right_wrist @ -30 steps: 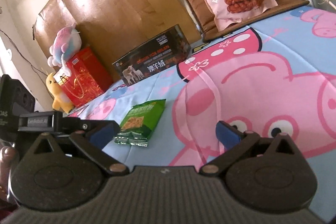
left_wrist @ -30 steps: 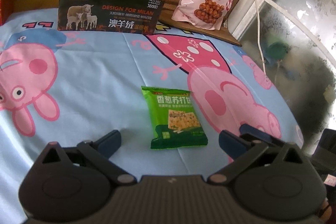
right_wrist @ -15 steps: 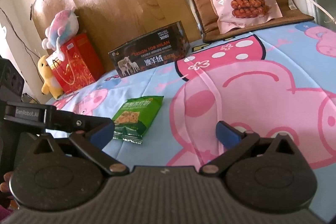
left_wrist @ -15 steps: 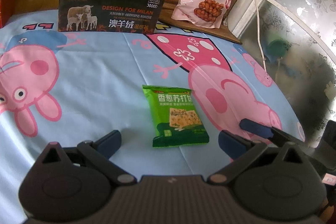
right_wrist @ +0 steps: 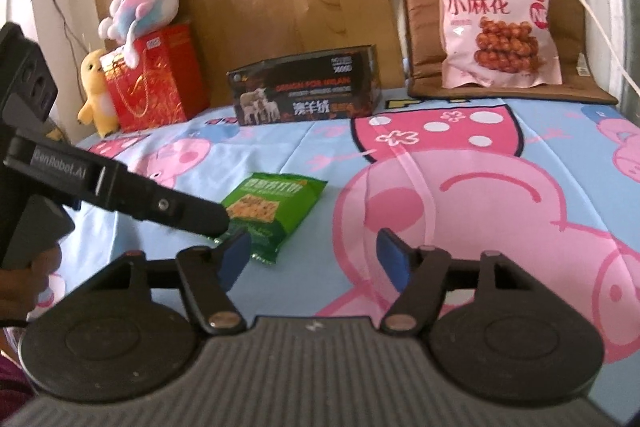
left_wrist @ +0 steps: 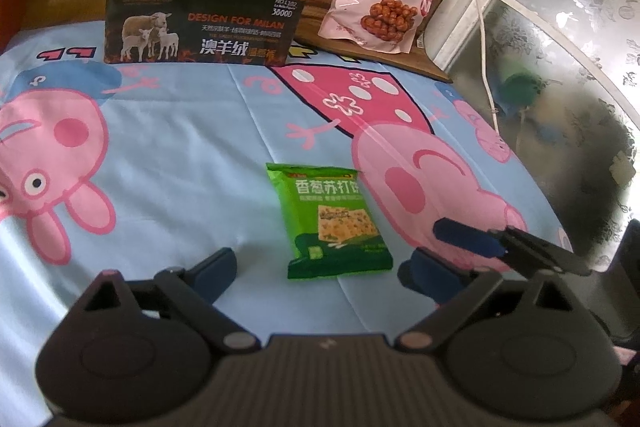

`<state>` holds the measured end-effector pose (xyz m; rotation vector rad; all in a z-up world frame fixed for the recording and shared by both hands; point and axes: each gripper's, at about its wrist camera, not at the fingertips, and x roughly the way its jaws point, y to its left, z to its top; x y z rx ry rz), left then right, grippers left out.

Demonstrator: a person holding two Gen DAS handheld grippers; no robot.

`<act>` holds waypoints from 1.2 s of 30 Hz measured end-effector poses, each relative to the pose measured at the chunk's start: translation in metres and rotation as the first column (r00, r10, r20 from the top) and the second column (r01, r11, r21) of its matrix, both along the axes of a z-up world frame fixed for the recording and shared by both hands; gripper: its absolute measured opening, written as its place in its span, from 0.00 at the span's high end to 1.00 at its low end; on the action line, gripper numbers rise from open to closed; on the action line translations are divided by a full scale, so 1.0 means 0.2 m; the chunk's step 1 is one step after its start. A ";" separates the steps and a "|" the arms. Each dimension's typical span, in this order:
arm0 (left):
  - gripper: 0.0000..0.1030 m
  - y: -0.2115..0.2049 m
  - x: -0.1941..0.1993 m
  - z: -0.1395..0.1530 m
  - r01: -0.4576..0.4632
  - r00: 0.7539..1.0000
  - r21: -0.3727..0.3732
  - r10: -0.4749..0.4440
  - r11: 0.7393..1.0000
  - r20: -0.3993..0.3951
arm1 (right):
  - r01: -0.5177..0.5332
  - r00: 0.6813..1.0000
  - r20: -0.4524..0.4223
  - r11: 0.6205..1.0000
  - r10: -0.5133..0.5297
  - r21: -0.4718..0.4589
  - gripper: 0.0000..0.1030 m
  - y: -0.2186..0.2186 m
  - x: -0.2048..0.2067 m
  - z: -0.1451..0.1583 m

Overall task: Organize snacks
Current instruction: 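Move the left tool down to the green cracker packet, then close the left tool on the green cracker packet and lift it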

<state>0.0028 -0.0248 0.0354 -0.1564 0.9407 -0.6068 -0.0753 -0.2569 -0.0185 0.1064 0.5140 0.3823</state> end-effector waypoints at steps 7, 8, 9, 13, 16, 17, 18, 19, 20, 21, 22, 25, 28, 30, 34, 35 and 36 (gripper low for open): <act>0.14 0.08 0.00 0.04 0.041 0.999 -0.093 -0.042 0.995 -0.001 | -0.025 1.000 0.004 0.999 0.025 -0.028 0.35 0.03 0.00 0.00; 0.15 0.10 0.01 0.04 0.041 0.999 -0.118 -0.043 0.992 -0.010 | -0.030 1.000 0.003 0.999 0.030 -0.032 0.35 0.04 0.00 0.00; 0.19 0.13 0.02 0.05 0.037 0.999 -0.140 -0.041 0.989 -0.022 | -0.036 0.999 0.003 0.999 0.036 -0.037 0.36 0.04 0.00 0.01; 0.32 0.20 0.06 0.04 0.026 0.997 -0.198 -0.040 0.980 -0.066 | -0.065 0.998 0.005 0.997 0.065 -0.042 0.37 0.08 0.00 0.01; 0.39 0.18 0.09 0.03 0.047 0.993 -0.229 -0.071 0.972 -0.096 | -0.091 0.996 0.000 0.995 0.091 -0.046 0.38 0.11 0.01 0.00; 0.40 0.16 0.10 0.02 0.063 0.991 -0.233 -0.089 0.970 -0.103 | -0.100 0.995 -0.001 0.994 0.100 -0.051 0.38 0.12 0.02 0.00; 0.43 0.13 0.11 0.02 0.077 0.989 -0.228 -0.103 0.971 -0.107 | -0.107 0.994 -0.002 0.993 0.107 -0.056 0.40 0.13 0.02 0.00; 0.45 0.10 0.11 0.01 0.086 0.988 -0.216 -0.111 0.973 -0.109 | -0.113 0.994 -0.004 0.992 0.113 -0.064 0.42 0.14 0.03 0.00; 0.47 0.07 0.13 0.00 0.092 0.987 -0.194 -0.114 0.977 -0.110 | -0.116 0.993 -0.007 0.991 0.116 -0.071 0.43 0.14 0.04 0.00; 0.51 0.05 0.14 -0.01 0.095 0.987 -0.180 -0.117 0.979 -0.114 | -0.118 0.993 -0.012 0.990 0.117 -0.080 0.47 0.14 0.05 0.00; 0.55 0.02 0.16 -0.03 0.098 0.984 -0.170 -0.121 0.981 -0.128 | -0.116 0.993 -0.016 0.989 0.115 -0.088 0.47 0.14 0.06 0.00; 0.63 -0.01 0.18 -0.06 0.101 0.982 -0.172 -0.126 0.980 -0.139 | -0.101 0.995 -0.017 0.987 0.100 -0.123 0.55 0.15 0.08 -0.01; 0.72 -0.01 0.20 -0.06 0.085 0.985 -0.142 -0.105 0.986 -0.138 | -0.104 0.995 -0.008 0.983 0.104 -0.155 0.60 0.16 0.11 -0.02; 0.72 0.01 0.21 -0.03 0.075 0.987 -0.134 -0.092 0.988 -0.131 | -0.102 0.995 -0.008 0.981 0.102 -0.165 0.66 0.17 0.13 -0.01; 0.72 0.06 0.24 0.09 0.070 0.996 -0.133 -0.077 0.989 -0.047 | -0.094 0.995 0.031 0.987 0.099 -0.131 0.70 0.17 0.19 0.05; 0.72 0.08 0.25 0.12 0.065 0.997 -0.134 -0.069 0.989 -0.026 | -0.093 0.994 0.051 0.988 0.100 -0.127 0.70 0.19 0.21 0.07; 0.72 0.09 0.28 0.15 0.056 0.998 -0.136 -0.057 0.989 -0.006 | -0.091 0.992 0.073 0.987 0.101 -0.130 0.70 0.20 0.23 0.10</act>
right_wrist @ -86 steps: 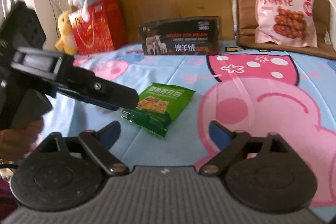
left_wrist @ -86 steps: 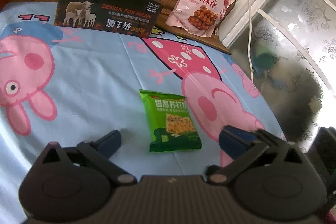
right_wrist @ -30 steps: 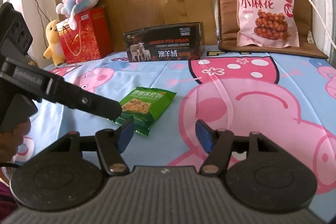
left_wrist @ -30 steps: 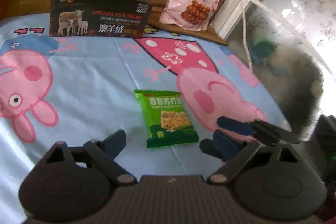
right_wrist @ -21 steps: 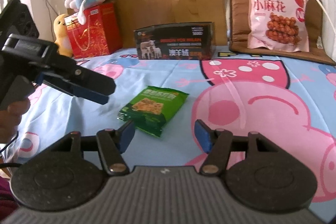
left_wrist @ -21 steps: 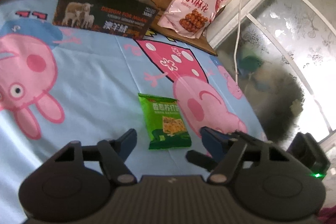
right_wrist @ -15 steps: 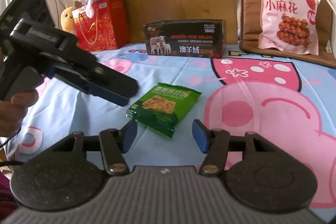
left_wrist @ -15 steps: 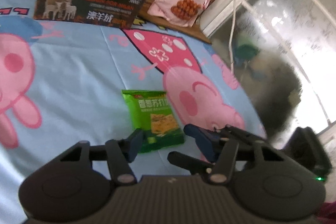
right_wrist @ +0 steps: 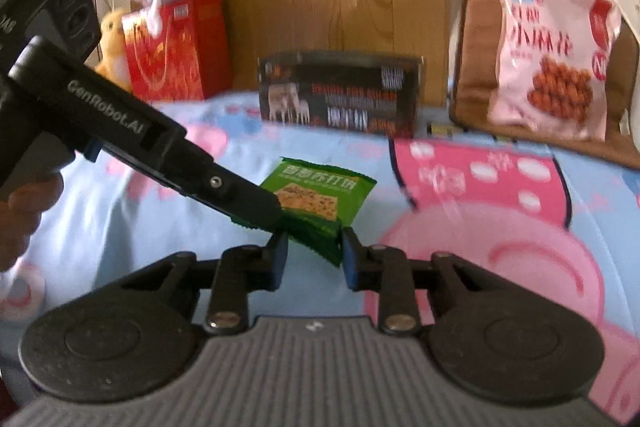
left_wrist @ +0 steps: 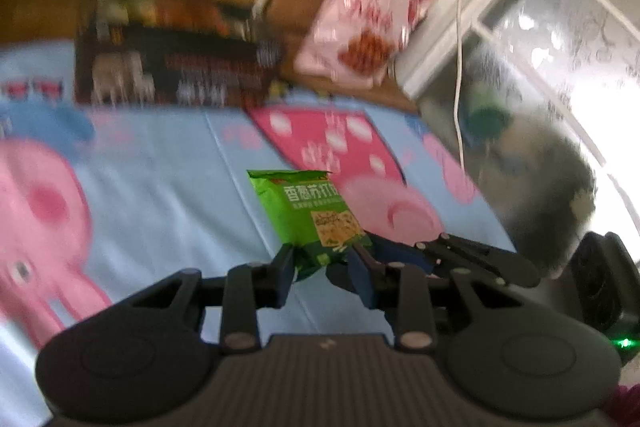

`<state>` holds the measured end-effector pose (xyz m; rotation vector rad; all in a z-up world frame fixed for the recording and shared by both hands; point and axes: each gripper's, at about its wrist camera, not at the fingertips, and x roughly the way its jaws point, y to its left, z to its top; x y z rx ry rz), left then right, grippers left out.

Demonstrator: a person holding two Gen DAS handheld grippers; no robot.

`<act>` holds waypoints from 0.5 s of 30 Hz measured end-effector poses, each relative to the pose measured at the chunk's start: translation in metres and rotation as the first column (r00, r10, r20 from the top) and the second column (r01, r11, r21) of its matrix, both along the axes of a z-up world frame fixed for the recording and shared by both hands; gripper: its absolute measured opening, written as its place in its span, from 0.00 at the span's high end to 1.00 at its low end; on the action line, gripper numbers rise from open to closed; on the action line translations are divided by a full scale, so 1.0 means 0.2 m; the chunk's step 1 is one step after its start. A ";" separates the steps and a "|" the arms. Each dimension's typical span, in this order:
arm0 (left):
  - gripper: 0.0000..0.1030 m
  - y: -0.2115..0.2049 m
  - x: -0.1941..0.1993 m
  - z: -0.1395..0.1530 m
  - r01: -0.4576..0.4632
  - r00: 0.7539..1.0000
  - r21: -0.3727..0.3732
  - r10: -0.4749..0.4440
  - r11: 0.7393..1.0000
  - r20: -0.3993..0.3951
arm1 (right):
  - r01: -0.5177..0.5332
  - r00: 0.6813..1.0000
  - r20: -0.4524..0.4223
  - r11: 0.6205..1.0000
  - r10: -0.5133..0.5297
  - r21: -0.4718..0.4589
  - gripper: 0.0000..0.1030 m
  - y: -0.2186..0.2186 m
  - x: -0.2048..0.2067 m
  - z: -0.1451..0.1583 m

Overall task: Organize snacks
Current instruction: 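Close the left tool on the green cracker packet and lift it, then carry the green packet into the tin box and open the left tool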

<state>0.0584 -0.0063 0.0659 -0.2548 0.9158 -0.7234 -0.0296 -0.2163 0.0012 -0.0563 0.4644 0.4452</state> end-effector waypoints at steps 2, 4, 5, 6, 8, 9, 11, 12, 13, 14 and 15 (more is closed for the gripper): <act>0.72 0.03 0.06 0.07 -0.028 0.999 -0.002 0.028 1.000 0.038 | -0.003 0.998 0.056 1.000 0.003 -0.008 0.70 0.04 0.06 0.05; 0.72 0.05 0.14 0.16 -0.052 0.994 -0.003 0.052 0.999 0.094 | -0.003 0.995 0.104 1.000 0.004 -0.012 0.70 0.09 0.14 0.10; 0.72 0.07 0.18 0.20 -0.066 0.990 0.000 0.066 0.998 0.128 | -0.002 0.992 0.125 1.000 0.003 -0.011 0.70 0.11 0.19 0.13; 0.72 0.08 0.23 0.24 -0.082 0.985 0.005 0.080 0.997 0.154 | -0.001 0.990 0.139 1.000 0.002 -0.005 0.70 0.12 0.24 0.16; 0.71 0.10 0.33 0.28 -0.119 0.975 0.011 0.115 0.993 0.190 | -0.006 0.988 0.151 1.000 0.003 0.021 0.70 0.15 0.38 0.21; 0.71 0.12 0.38 0.29 -0.139 0.970 0.014 0.133 0.990 0.201 | -0.010 0.989 0.150 0.999 0.004 0.036 0.70 0.17 0.45 0.23; 0.69 0.14 0.51 0.29 -0.175 0.964 0.027 0.165 0.984 0.210 | -0.015 0.989 0.145 0.999 0.007 0.048 0.70 0.23 0.59 0.25; 0.69 0.16 0.58 0.28 -0.194 0.960 0.035 0.183 0.980 0.210 | -0.016 0.990 0.143 0.999 0.010 0.043 0.70 0.26 0.66 0.26; 0.67 0.17 0.63 0.26 -0.212 0.958 0.044 0.198 0.976 0.209 | -0.018 0.990 0.140 0.999 0.012 0.037 0.70 0.29 0.73 0.25; 0.65 0.18 0.68 0.24 -0.223 0.956 0.053 0.208 0.973 0.208 | -0.016 0.991 0.133 0.999 0.011 0.032 0.70 0.33 0.80 0.24; 0.59 0.19 0.75 0.21 -0.249 0.951 0.068 0.231 0.966 0.207 | -0.012 0.993 0.118 1.000 0.008 0.028 0.69 0.36 0.87 0.22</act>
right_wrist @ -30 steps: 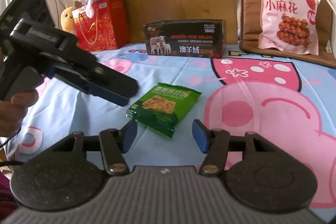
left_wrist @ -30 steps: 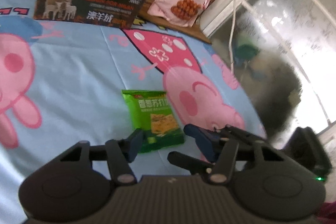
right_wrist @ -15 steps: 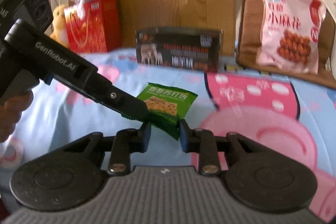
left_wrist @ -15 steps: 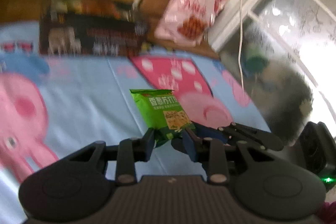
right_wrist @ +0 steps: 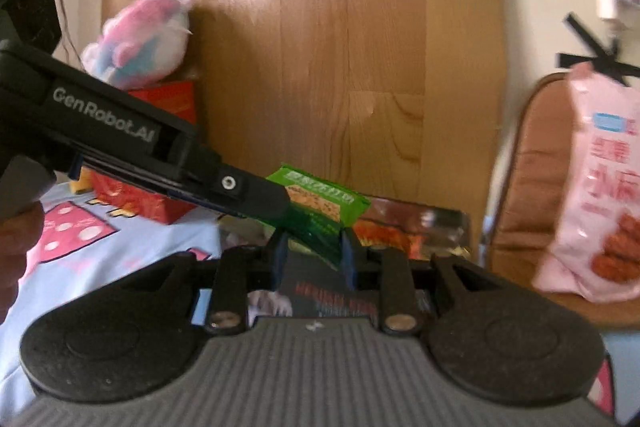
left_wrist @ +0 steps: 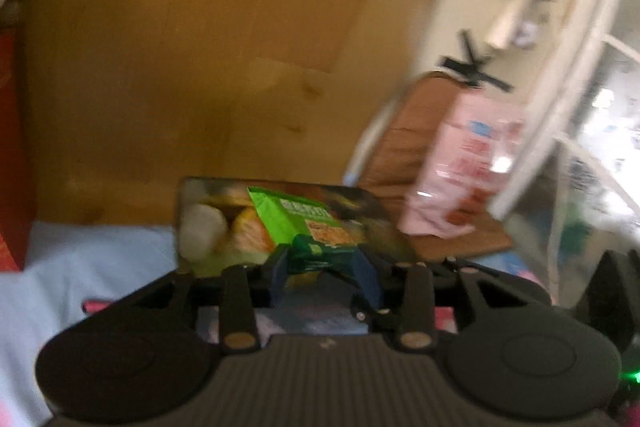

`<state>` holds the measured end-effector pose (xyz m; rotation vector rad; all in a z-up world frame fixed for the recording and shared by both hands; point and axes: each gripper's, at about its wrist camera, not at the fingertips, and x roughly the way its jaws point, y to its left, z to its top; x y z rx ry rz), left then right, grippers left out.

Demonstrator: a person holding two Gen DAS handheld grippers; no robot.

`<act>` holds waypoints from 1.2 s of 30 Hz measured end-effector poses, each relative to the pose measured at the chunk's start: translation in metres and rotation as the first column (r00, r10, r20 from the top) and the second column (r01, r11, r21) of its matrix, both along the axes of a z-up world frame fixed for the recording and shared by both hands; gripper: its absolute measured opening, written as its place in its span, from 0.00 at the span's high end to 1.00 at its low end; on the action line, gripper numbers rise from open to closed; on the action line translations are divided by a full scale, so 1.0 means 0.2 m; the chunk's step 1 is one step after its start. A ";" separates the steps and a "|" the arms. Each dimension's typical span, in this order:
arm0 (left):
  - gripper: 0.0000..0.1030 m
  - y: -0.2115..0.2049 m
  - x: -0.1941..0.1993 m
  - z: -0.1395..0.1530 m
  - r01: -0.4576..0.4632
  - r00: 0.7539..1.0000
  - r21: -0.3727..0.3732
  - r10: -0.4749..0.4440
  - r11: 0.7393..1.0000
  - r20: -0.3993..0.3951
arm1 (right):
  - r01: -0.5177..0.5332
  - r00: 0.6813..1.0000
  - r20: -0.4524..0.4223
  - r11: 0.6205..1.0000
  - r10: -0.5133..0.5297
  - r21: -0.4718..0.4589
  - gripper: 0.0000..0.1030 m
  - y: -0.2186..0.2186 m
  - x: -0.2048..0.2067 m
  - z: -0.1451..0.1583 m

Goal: Organize snacks

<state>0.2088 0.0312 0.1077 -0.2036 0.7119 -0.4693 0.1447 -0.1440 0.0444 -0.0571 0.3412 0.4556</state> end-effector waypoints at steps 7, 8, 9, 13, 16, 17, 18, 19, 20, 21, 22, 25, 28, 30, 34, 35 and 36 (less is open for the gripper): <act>0.56 0.12 -0.04 -0.06 -0.060 0.998 -0.058 0.060 0.996 -0.004 | 0.028 0.999 -0.045 0.995 -0.023 0.099 0.65 -0.04 0.01 -0.04; 0.56 0.12 -0.08 -0.05 -0.062 0.998 -0.055 0.062 0.997 0.011 | 0.026 0.999 -0.044 0.993 -0.022 0.115 0.65 -0.06 -0.03 -0.03; 0.56 0.12 -0.13 -0.04 -0.064 0.998 -0.050 0.065 0.997 0.022 | 0.026 0.999 -0.048 0.991 -0.019 0.133 0.65 -0.09 -0.10 -0.03; 0.52 0.06 -0.32 -0.04 -0.059 0.998 0.001 0.059 0.998 0.014 | 0.029 0.997 -0.081 0.978 -0.012 0.205 0.61 -0.15 -0.30 -0.05; 0.46 -0.01 -0.46 -0.07 -0.083 0.996 0.080 0.082 0.993 0.019 | 0.065 0.993 -0.114 0.966 -0.037 0.249 0.56 -0.20 -0.49 -0.09; 0.45 -0.02 -0.50 -0.07 -0.092 0.996 0.095 0.090 0.991 0.020 | 0.082 0.991 -0.128 0.961 -0.049 0.263 0.55 -0.22 -0.55 -0.11; 0.43 -0.03 -0.55 -0.08 -0.097 0.995 0.105 0.096 0.990 0.018 | 0.107 0.987 -0.146 0.956 -0.068 0.275 0.53 -0.25 -0.61 -0.13; 0.40 -0.05 -0.59 -0.09 -0.105 0.994 0.115 0.104 0.988 0.014 | 0.133 0.982 -0.170 0.950 -0.087 0.284 0.53 -0.26 -0.65 -0.15; 0.39 -0.06 -0.63 -0.10 -0.115 0.993 0.126 0.114 0.985 0.014 | 0.158 0.974 -0.204 0.944 -0.101 0.290 0.53 -0.27 -0.68 -0.18; 0.37 -0.08 -0.67 -0.12 -0.130 0.992 0.150 0.128 0.980 0.021 | 0.174 0.967 -0.232 0.941 -0.108 0.289 0.53 -0.27 -0.66 -0.22; 0.37 -0.10 -0.70 -0.13 -0.144 0.990 0.178 0.142 0.973 0.028 | 0.194 0.959 -0.255 0.941 -0.123 0.277 0.53 -0.28 -0.69 -0.24; 0.35 -0.13 -0.78 -0.18 -0.163 0.986 0.219 0.166 0.962 0.003 | 0.260 0.939 -0.294 0.930 -0.180 0.261 0.53 -0.31 -0.75 -0.28; 0.30 -0.13 -0.86 -0.21 -0.190 0.980 0.224 0.199 0.956 -0.018 | 0.297 0.928 -0.312 0.910 -0.204 0.289 0.53 -0.36 -0.79 -0.28; 0.14 -0.14 -0.91 -0.21 -0.207 0.977 0.232 0.213 0.950 -0.002 | 0.299 0.932 -0.297 0.907 -0.209 0.298 0.52 -0.37 -0.82 -0.26; 0.00 -0.16 -1.02 -0.16 -0.272 0.962 0.263 0.254 0.926 0.099 | 0.292 0.941 -0.257 0.911 -0.220 0.290 0.43 -0.36 -0.90 -0.22; 0.00 -0.16 -1.03 -0.16 -0.275 0.961 0.270 0.254 0.923 0.110 | 0.290 0.942 -0.253 0.913 -0.220 0.288 0.43 -0.36 -0.92 -0.22; 0.00 -0.16 -1.05 -0.15 -0.277 0.960 0.275 0.254 0.921 0.115 | 0.289 0.943 -0.252 0.912 -0.218 0.291 0.41 -0.36 -0.93 -0.21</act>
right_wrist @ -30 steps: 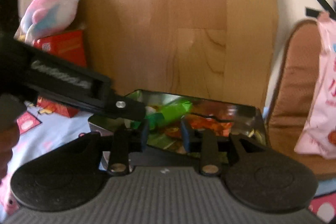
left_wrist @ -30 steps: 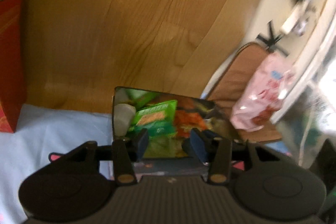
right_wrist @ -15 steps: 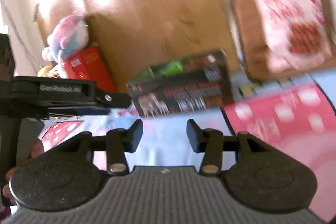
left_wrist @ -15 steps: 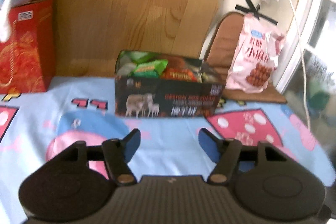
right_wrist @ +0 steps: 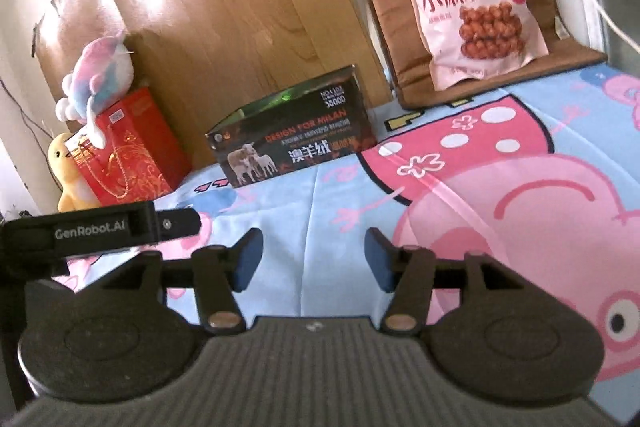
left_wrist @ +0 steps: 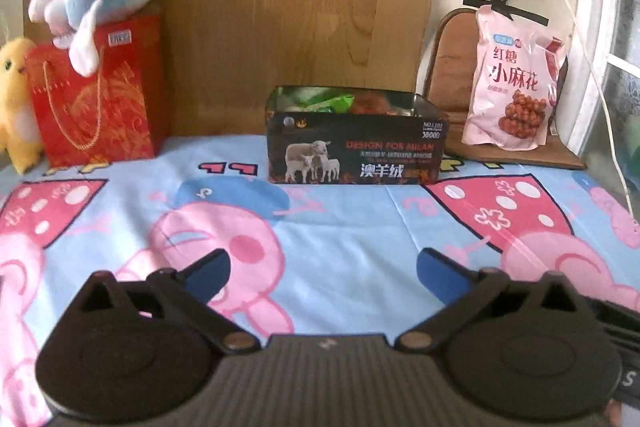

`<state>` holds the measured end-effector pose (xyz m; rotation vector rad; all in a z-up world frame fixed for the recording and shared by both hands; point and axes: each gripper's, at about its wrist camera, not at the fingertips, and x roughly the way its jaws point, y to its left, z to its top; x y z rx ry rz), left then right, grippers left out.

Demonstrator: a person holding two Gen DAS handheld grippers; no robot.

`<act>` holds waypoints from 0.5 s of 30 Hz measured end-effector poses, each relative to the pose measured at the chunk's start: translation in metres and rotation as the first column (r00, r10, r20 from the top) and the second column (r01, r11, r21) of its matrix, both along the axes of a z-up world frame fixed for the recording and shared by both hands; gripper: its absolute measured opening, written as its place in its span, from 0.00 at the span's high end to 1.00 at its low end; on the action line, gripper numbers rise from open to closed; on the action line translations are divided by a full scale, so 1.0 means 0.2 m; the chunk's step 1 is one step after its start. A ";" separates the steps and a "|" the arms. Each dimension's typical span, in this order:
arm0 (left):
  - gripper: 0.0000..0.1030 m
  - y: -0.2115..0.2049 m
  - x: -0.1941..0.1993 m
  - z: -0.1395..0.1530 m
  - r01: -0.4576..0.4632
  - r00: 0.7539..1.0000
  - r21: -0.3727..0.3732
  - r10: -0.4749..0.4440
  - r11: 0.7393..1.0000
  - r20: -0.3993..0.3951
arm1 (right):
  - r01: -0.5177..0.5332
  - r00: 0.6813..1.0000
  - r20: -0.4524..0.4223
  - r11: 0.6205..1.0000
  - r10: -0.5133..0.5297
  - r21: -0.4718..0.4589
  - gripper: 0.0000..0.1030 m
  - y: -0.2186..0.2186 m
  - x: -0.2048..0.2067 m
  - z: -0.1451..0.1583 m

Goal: Organize snacks

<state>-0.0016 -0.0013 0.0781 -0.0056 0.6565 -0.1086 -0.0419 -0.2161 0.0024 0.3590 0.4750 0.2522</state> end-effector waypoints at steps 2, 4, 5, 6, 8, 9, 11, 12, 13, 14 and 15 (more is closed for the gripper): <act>0.00 0.00 -0.02 0.01 -0.009 1.000 -0.005 0.009 1.000 0.004 | 0.001 1.000 0.001 1.000 -0.001 0.015 0.36 -0.01 -0.03 0.01; 0.00 0.01 -0.04 0.02 -0.021 1.000 -0.005 0.021 1.000 0.019 | 0.003 1.000 0.006 1.000 -0.003 0.026 0.33 -0.02 -0.05 0.02; 0.00 0.01 -0.05 0.03 -0.026 0.999 0.001 0.026 1.000 0.030 | 0.006 1.000 0.011 1.000 -0.006 0.028 0.33 -0.02 -0.06 0.03; 0.00 0.01 -0.06 0.03 -0.029 0.999 0.011 0.029 1.000 0.043 | 0.009 1.000 0.017 1.000 -0.009 0.029 0.32 -0.02 -0.07 0.03; 0.00 0.00 -0.08 0.04 -0.031 0.998 0.021 0.030 0.999 0.056 | 0.013 1.000 0.023 1.000 -0.014 0.027 0.31 -0.02 -0.08 0.04; 0.00 0.00 -0.09 0.05 -0.030 0.998 0.023 0.029 0.999 0.062 | 0.012 1.000 0.024 1.000 -0.012 0.025 0.31 -0.02 -0.09 0.04; 0.00 0.01 -0.11 0.05 -0.032 0.997 0.023 0.030 0.999 0.070 | 0.010 1.000 0.024 1.000 -0.011 0.026 0.31 -0.02 -0.10 0.04; 0.00 0.01 -0.11 0.05 -0.034 0.997 0.021 0.033 0.999 0.072 | 0.009 1.000 0.024 1.000 -0.010 0.026 0.31 -0.02 -0.10 0.04; 0.00 0.01 -0.11 0.05 -0.034 0.997 0.018 0.033 0.999 0.070 | 0.006 1.000 0.023 1.000 -0.007 0.027 0.31 -0.02 -0.10 0.04; 0.00 0.01 -0.12 0.04 -0.034 0.997 0.021 0.033 0.999 0.067 | 0.002 1.000 0.022 1.000 -0.003 0.029 0.30 -0.02 -0.11 0.04; 0.00 0.01 -0.12 0.04 -0.036 0.997 0.026 0.034 0.999 0.066 | -0.002 1.000 0.021 0.999 0.002 0.033 0.30 -0.02 -0.11 0.04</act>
